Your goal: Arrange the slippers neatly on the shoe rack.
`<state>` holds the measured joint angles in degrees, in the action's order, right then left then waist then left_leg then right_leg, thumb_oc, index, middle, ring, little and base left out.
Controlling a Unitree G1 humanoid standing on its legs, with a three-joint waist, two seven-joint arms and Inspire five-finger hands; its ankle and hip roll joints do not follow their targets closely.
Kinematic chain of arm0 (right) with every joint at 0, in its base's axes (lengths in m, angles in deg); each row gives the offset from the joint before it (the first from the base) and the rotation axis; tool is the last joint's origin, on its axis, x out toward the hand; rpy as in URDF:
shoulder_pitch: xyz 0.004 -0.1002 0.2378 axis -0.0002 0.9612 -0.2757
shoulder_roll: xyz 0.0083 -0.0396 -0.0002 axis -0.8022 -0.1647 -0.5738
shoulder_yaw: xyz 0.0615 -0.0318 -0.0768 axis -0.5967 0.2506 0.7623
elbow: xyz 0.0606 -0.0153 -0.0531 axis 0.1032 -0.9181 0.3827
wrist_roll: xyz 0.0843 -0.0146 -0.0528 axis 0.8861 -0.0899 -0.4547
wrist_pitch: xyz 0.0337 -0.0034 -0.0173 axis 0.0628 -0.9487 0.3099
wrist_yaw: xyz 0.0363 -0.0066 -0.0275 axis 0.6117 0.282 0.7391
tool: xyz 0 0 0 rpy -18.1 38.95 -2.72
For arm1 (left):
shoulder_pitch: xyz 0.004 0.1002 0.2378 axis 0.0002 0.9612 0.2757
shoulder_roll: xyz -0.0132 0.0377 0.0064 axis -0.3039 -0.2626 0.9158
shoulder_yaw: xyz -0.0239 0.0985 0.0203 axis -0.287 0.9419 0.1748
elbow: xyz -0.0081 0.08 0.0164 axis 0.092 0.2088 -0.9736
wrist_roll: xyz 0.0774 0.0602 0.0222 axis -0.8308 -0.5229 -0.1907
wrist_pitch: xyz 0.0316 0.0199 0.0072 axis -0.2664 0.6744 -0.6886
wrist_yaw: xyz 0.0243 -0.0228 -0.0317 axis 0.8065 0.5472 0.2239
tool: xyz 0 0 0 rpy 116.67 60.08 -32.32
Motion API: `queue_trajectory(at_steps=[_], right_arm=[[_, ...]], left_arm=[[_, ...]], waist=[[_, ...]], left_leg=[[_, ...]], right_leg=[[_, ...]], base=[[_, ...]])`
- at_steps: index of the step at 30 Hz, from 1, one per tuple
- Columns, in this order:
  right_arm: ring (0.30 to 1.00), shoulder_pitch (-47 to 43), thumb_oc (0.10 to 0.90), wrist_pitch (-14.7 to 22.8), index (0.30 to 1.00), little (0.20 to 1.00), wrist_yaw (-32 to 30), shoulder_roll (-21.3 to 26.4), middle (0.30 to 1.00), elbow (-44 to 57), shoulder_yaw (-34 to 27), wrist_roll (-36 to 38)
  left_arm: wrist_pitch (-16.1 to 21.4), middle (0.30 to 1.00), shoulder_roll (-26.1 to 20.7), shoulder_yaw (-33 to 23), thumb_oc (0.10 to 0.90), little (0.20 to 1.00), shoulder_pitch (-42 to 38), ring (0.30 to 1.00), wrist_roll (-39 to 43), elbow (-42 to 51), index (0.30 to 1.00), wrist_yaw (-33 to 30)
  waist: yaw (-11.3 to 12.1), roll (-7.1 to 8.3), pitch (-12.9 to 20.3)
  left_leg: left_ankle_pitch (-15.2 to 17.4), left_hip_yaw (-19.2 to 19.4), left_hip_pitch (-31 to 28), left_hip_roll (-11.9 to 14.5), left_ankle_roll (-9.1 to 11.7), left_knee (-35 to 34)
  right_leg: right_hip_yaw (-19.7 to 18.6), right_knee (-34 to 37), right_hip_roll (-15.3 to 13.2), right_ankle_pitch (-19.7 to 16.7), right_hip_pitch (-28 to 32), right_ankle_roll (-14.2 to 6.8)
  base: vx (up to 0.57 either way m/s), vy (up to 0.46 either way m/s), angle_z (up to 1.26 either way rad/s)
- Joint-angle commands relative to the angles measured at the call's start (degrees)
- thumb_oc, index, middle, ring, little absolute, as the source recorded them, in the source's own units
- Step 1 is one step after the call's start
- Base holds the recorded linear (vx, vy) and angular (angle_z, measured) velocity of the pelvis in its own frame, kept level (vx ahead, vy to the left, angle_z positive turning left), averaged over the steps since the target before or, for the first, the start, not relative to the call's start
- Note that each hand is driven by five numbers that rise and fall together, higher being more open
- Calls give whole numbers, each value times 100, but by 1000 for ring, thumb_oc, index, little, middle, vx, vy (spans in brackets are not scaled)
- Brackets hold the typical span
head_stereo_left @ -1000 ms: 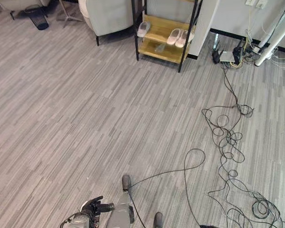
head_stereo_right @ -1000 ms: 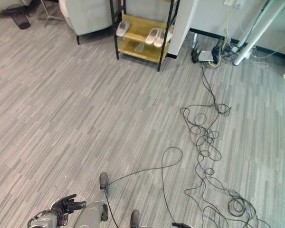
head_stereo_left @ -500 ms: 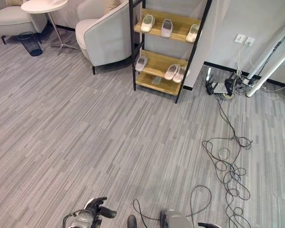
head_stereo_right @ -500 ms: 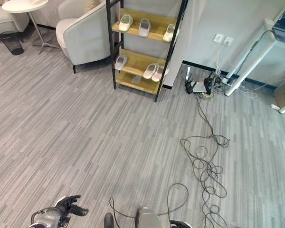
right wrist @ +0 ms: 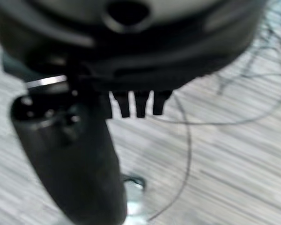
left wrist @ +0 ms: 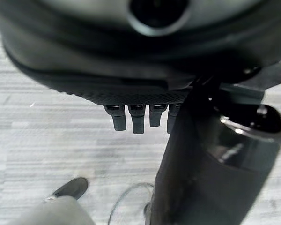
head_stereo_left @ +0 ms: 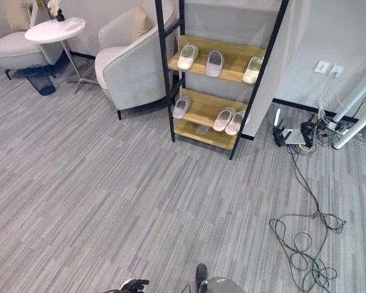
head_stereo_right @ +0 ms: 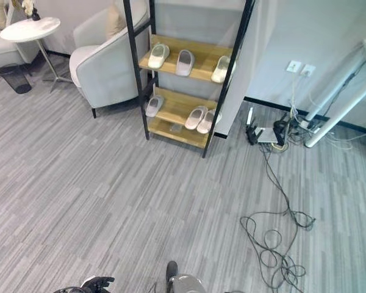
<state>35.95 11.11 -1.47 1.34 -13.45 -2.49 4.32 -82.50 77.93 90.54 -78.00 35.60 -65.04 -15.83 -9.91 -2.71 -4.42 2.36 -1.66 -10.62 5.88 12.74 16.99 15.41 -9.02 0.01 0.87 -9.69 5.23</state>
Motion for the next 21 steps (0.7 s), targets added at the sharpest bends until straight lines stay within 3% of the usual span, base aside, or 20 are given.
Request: queue_trajectory(at_steps=[1, 2, 4, 7, 8, 10, 11, 12, 13, 14, 15, 17, 20, 21], right_arm=[[900, 114, 800, -5, 900, 900, 51, 43, 900, -321, 221, -59], [900, 60, 800, 9, 900, 900, -1, 119, 900, -275, 230, -52], [900, -34, 800, 70, 900, 900, -94, 190, 900, -164, 263, -33], [900, -112, 800, 176, 900, 900, -219, 199, 900, 14, 356, -75], [900, -108, 800, 176, 900, 900, -221, 200, 900, 15, 356, -76], [900, -194, 800, 235, 900, 900, -310, 187, 900, 150, 497, -217], [900, -190, 800, 235, 900, 900, -310, 188, 900, 152, 497, -218], [900, -203, 800, 265, 900, 900, -361, 150, 900, 215, 600, -337], [900, -213, 800, 275, 900, 900, -364, 142, 900, 234, 611, -350], [900, -1230, 800, -64, 900, 900, -508, -50, 900, 554, 1008, -283], [900, -530, 800, 129, 900, 900, -395, -171, 900, 1227, 1086, -450], [900, 123, 800, 214, 900, 900, -199, -105, 900, 1785, 1050, -508], [900, 655, 800, 271, 900, 900, 33, 152, 900, 2046, 764, -393], [900, 1015, 800, 284, 900, 900, 127, 263, 900, 2153, 473, -212]], left_arm=[[23, 900, -265, -50, 800, 900, 81, 900, 95, 75, 900, -31], [41, 900, -281, -60, 800, 900, 21, 900, 195, 191, 900, -119], [87, 900, -272, -35, 800, 900, -45, 900, 335, 404, 900, -221], [151, 900, -251, 63, 800, 900, -54, 900, 312, 535, 900, -334], [151, 900, -249, 65, 800, 900, -51, 900, 311, 535, 900, -335], [170, 900, -210, 145, 800, 900, -41, 900, 277, 547, 900, -383], [171, 900, -208, 146, 800, 900, -38, 900, 277, 546, 900, -384], [166, 900, -174, 207, 800, 900, 21, 900, 199, 449, 900, -418], [151, 900, -157, 226, 800, 900, 25, 900, 174, 413, 900, -418], [93, 900, -209, 419, 800, 900, 62, 900, 164, 233, 900, -410], [78, 900, -166, 330, 800, 900, -12, 900, 84, 233, 900, -415], [-12, 900, -176, -12, 800, 900, 187, 900, 175, 25, 900, -335], [-48, 900, -327, -258, 800, 900, 333, 900, 92, -38, 900, -316], [-46, 900, -514, -344, 800, 900, 389, 900, -19, -32, 900, -217]], waist=[[170, 359, -55], [254, 434, -115], [351, 529, -160], [554, 587, -199], [566, 579, -218], [738, 527, -241], [739, 534, -257], [891, 437, -240], [935, 392, -244], [1055, 425, -222], [1032, 437, -237], [995, 452, -199], [943, 512, -119], [901, 658, -66]], left_leg=[[-833, 236, 890, -491, -371, 1694], [-835, 359, 1114, -473, -439, 2182], [-783, 804, 1489, -161, -608, 2318], [-496, 1151, 1937, 106, -753, 1643], [-473, 1159, 1907, 116, -753, 1651], [-364, 999, 2072, 23, -831, 350], [-358, 1005, 2034, 13, -833, 331], [-572, 637, 2229, -84, -813, -772], [-754, 515, 2219, -93, -782, -1213], [-903, 435, 2229, -140, -754, -1516], [-1014, 429, 2371, -115, -724, -1743], [-1065, 409, 2363, -65, -714, -2014], [-1158, 401, 2379, -81, -715, -1755], [-986, 519, 2421, -146, -795, -1431]], right_leg=[[-820, 942, -190, -444, 141, -721], [-905, 991, -213, -351, 340, -648], [-951, 1017, -279, -166, 614, -570], [-990, 1061, -274, 30, 944, -577], [-998, 1065, -266, 37, 974, -580], [-1086, 1138, -215, 183, 1207, -688], [-1087, 1143, -224, 194, 1238, -693], [-1211, 1223, -114, 340, 1498, -769], [-1278, 1237, -79, 412, 1616, -782], [-1340, 1261, -78, 513, 1786, -784], [-1424, 1246, -64, 602, 1843, -794], [-1703, 1182, -54, 720, 1975, -849], [-1790, 1096, -161, 723, 1980, -944], [-1867, 918, -344, 736, 1960, -1049]], base=[[231, -264, -38], [270, -243, -57], [279, -179, -33], [287, -53, 4], [334, 45, 5], [314, 82, -10], [402, 124, -29], [412, 127, -29], [583, 138, -42], [420, 78, -59], [442, 101, -83], [351, 155, -105], [255, 145, -93], [261, 145, -21]])
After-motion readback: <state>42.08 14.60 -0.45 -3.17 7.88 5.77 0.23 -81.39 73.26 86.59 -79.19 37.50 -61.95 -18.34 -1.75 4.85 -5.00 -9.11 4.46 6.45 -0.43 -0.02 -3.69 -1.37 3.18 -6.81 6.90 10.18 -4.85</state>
